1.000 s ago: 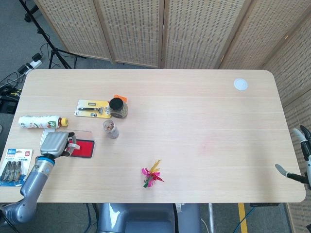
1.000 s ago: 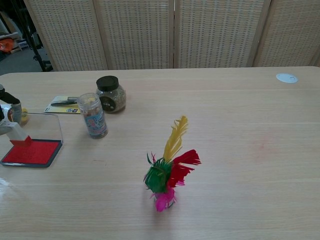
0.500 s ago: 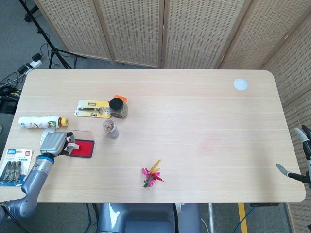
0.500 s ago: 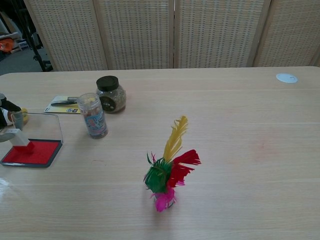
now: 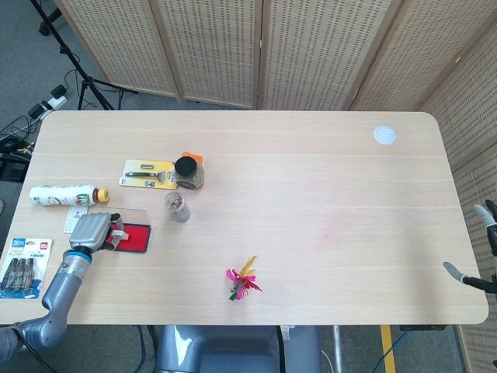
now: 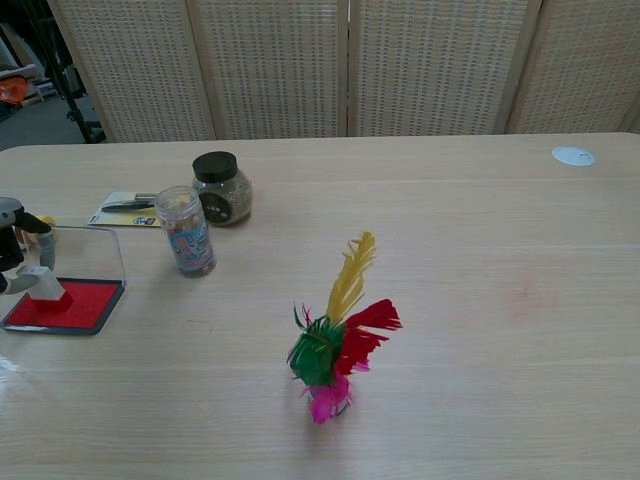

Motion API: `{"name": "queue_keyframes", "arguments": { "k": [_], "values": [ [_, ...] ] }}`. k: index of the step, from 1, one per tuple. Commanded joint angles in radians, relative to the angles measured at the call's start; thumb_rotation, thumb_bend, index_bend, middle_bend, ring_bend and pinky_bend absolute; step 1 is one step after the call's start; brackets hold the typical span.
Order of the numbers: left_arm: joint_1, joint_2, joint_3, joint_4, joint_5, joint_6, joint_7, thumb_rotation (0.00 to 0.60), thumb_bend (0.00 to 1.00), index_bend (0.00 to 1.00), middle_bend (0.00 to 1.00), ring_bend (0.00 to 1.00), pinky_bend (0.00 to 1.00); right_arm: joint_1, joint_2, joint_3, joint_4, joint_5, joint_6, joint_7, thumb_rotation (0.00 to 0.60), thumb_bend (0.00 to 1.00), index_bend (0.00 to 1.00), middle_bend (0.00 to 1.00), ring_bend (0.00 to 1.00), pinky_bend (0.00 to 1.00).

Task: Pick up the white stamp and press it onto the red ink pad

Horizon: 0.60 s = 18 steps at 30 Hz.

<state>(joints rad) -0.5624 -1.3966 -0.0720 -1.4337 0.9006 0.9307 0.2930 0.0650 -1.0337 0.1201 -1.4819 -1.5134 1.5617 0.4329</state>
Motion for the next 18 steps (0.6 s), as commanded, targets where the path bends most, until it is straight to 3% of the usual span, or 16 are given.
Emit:
{"name": "queue_keyframes", "arguments": {
  "k": [1, 18],
  "values": [
    [0.001, -0.005, 0.002, 0.005, 0.003, -0.001, 0.002, 0.600, 0.40, 0.59, 1.00, 0.98, 0.93, 0.000, 0.001, 0.000, 0.001, 0.000, 0.000, 0.003, 0.600, 0.00, 0.00, 0.00, 0.00, 0.00],
    [0.009, -0.030, 0.002, 0.050, 0.010, -0.027, -0.014, 0.600, 0.40, 0.60, 1.00, 0.98, 0.93, -0.002, 0.003, 0.001, 0.002, 0.000, 0.001, 0.011, 0.600, 0.00, 0.00, 0.00, 0.00, 0.00]
  ]
}}
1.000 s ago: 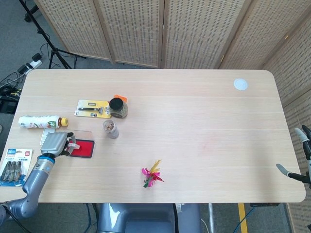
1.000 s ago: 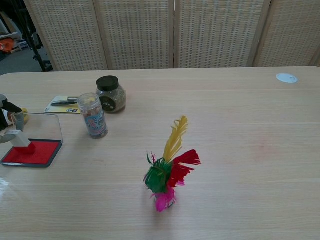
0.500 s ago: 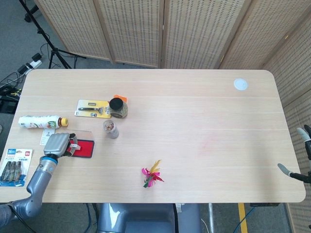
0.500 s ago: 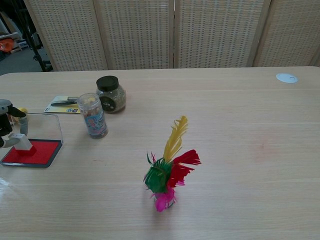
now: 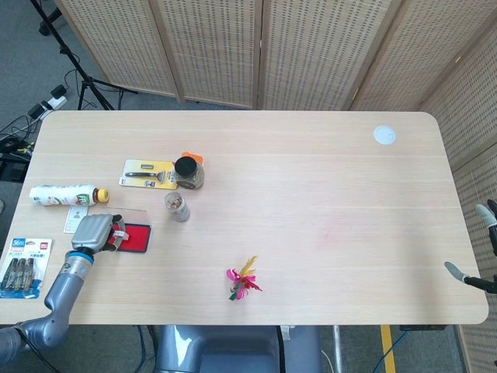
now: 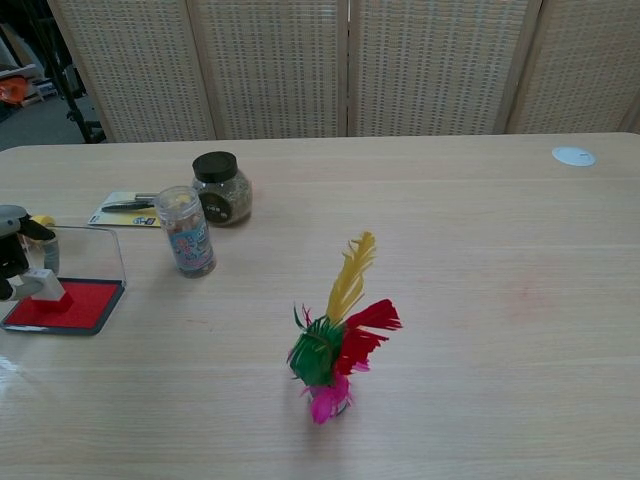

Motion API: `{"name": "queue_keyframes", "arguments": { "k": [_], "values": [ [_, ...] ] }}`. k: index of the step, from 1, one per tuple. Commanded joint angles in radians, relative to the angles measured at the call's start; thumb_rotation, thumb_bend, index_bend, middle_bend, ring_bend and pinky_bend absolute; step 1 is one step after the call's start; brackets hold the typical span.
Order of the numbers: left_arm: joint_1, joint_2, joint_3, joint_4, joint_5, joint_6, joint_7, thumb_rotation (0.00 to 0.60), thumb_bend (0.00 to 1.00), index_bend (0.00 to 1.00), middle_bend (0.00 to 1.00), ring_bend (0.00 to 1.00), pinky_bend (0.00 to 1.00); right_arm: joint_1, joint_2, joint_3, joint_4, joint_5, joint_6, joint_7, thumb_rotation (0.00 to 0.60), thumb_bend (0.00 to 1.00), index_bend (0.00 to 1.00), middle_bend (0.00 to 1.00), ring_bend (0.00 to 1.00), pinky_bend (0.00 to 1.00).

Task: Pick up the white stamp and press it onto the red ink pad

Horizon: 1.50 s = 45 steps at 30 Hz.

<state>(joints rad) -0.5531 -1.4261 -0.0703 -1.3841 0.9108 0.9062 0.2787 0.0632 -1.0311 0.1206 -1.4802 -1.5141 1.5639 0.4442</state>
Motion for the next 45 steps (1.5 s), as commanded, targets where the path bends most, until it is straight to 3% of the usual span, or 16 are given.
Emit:
{"name": "queue_keyframes", "arguments": {
  "k": [1, 17, 29, 33, 39, 45],
  "values": [
    [0.000, -0.001, 0.000, 0.001, -0.001, -0.004, 0.000, 0.600, 0.40, 0.60, 1.00, 0.98, 0.93, 0.000, 0.000, 0.000, 0.000, 0.001, -0.001, 0.000, 0.600, 0.00, 0.00, 0.00, 0.00, 0.00],
    [0.004, 0.003, -0.007, -0.007, -0.004, 0.000, 0.008, 0.600, 0.40, 0.60, 1.00, 0.98, 0.93, -0.002, 0.002, -0.001, 0.001, -0.001, 0.001, 0.006, 0.600, 0.00, 0.00, 0.00, 0.00, 0.00],
    [0.018, 0.150, -0.028, -0.247, 0.073, 0.094, 0.029, 0.600, 0.40, 0.60, 1.00, 0.98, 0.93, -0.002, 0.002, -0.001, 0.000, -0.003, 0.002, 0.008, 0.600, 0.00, 0.00, 0.00, 0.00, 0.00],
    [0.014, 0.162, -0.027, -0.287, 0.088, 0.109, 0.051, 0.600, 0.40, 0.60, 1.00, 0.98, 0.93, -0.002, 0.002, -0.001, -0.001, -0.004, 0.003, 0.006, 0.600, 0.00, 0.00, 0.00, 0.00, 0.00],
    [-0.023, 0.117, -0.023, -0.324, 0.059, 0.122, 0.165, 0.600, 0.39, 0.60, 1.00, 0.98, 0.93, -0.002, 0.002, -0.003, -0.002, -0.007, 0.003, 0.004, 0.600, 0.00, 0.00, 0.00, 0.00, 0.00],
    [-0.067, 0.021, -0.025, -0.290, -0.045, 0.125, 0.282, 0.600, 0.39, 0.60, 1.00, 0.98, 0.93, 0.000, 0.004, -0.001, 0.002, 0.000, -0.004, 0.014, 0.600, 0.00, 0.00, 0.00, 0.00, 0.00]
  ]
}}
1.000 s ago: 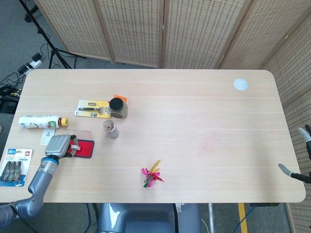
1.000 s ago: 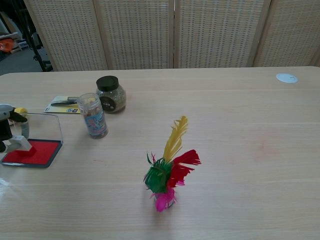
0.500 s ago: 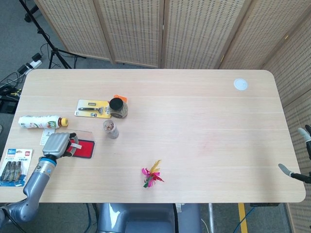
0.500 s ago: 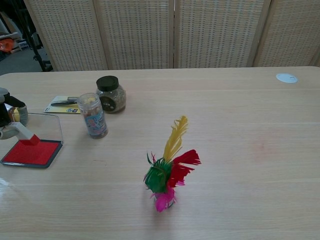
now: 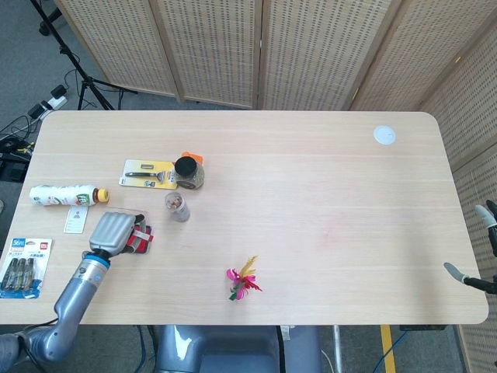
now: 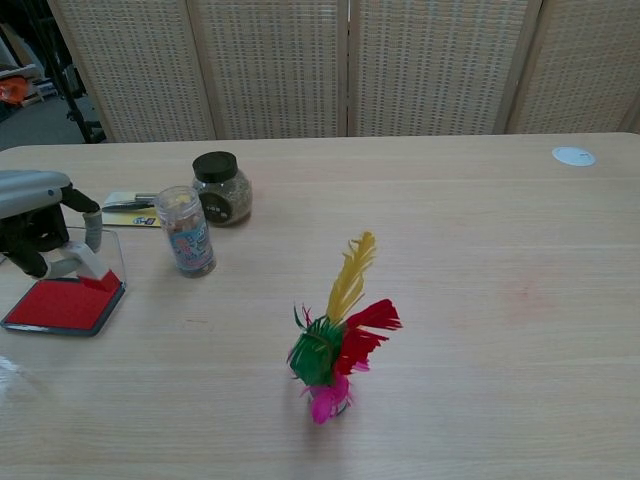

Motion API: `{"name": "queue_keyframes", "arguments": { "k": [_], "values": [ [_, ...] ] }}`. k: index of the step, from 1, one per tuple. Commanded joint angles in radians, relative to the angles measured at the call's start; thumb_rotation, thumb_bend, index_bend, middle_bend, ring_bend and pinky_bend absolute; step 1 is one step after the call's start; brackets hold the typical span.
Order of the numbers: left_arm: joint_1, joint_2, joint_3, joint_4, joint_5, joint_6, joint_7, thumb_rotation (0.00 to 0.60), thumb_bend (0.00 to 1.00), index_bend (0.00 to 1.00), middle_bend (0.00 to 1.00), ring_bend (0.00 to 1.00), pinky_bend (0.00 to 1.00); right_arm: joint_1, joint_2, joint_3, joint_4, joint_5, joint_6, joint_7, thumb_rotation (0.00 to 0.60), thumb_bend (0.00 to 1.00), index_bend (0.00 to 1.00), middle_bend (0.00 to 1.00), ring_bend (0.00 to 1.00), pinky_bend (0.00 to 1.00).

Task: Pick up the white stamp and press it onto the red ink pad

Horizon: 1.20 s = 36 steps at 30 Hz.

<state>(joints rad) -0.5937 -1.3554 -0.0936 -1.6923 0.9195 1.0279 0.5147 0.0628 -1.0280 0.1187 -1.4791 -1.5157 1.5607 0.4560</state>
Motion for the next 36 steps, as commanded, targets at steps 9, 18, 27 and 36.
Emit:
{"name": "queue_keyframes", "arguments": {
  "k": [9, 18, 27, 36],
  "values": [
    [-0.066, -0.145, 0.004, 0.064, -0.126, 0.020, 0.139, 0.600, 0.39, 0.60, 1.00, 0.98, 0.92, 0.003, 0.000, 0.000, 0.005, 0.003, -0.009, 0.006, 0.600, 0.00, 0.00, 0.00, 0.00, 0.00],
    [-0.085, -0.178, 0.009, 0.067, -0.178, 0.056, 0.203, 0.600, 0.39, 0.60, 1.00, 0.98, 0.92, 0.003, 0.002, 0.001, 0.007, 0.006, -0.011, 0.017, 0.600, 0.00, 0.00, 0.00, 0.00, 0.00],
    [-0.093, -0.193, 0.019, 0.074, -0.194, 0.060, 0.217, 0.600, 0.39, 0.59, 1.00, 0.98, 0.92, 0.002, 0.004, 0.001, 0.007, 0.006, -0.010, 0.023, 0.600, 0.00, 0.00, 0.00, 0.00, 0.00],
    [-0.097, -0.193, 0.021, 0.071, -0.202, 0.058, 0.216, 0.600, 0.38, 0.50, 1.00, 0.98, 0.92, 0.002, 0.007, 0.002, 0.007, 0.008, -0.010, 0.029, 0.600, 0.00, 0.00, 0.00, 0.00, 0.00]
  ]
}}
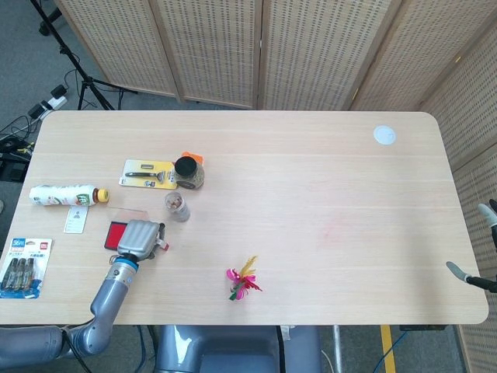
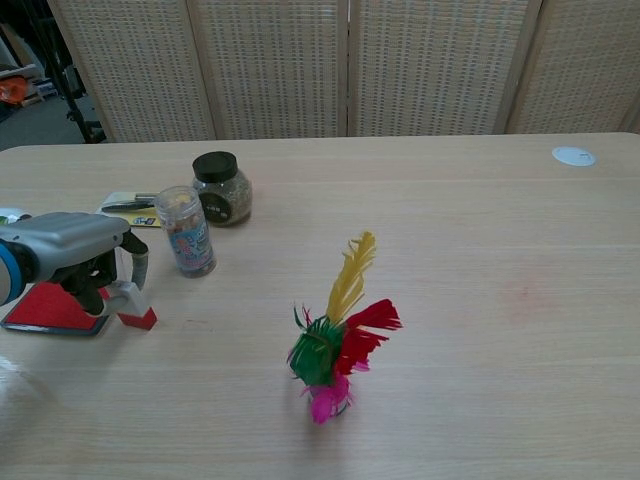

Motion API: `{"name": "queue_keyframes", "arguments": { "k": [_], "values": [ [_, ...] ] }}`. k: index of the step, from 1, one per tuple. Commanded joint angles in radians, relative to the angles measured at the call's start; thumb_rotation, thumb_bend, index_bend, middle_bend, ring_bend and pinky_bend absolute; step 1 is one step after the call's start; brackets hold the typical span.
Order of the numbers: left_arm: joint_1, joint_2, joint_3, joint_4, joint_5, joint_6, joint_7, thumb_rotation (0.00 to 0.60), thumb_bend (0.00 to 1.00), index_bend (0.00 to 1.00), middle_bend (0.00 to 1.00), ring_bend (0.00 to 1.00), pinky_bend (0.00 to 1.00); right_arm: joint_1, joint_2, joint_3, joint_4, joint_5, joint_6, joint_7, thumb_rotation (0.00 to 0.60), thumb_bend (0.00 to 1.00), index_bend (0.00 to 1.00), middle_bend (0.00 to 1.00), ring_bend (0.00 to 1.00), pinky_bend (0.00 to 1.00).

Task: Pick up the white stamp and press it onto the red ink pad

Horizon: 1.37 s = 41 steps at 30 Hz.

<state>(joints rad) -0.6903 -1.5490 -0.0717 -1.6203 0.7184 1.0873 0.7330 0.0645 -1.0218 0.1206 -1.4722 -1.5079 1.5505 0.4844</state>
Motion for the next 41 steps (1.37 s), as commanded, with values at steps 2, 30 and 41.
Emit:
{"name": "queue_keyframes", "arguments": {
  "k": [2, 30, 41],
  "values": [
    [-0.002, 0.002, 0.000, -0.003, -0.002, -0.002, -0.004, 0.600, 0.38, 0.50, 1.00, 0.98, 0.92, 0.000, 0.001, 0.000, 0.000, 0.000, 0.000, 0.001, 0.600, 0.00, 0.00, 0.00, 0.00, 0.00],
    [0.158, 0.310, 0.070, -0.245, 0.474, 0.184, -0.339, 0.600, 0.25, 0.08, 0.34, 0.33, 0.48, -0.002, -0.001, -0.001, -0.007, -0.004, 0.005, -0.015, 0.600, 0.00, 0.00, 0.00, 0.00, 0.00],
    [0.424, 0.355, 0.095, -0.051, 0.570, 0.475, -0.638, 0.600, 0.00, 0.00, 0.00, 0.00, 0.00, -0.003, -0.010, -0.002, -0.018, -0.016, 0.022, -0.061, 0.600, 0.00, 0.00, 0.00, 0.00, 0.00]
  ]
}}
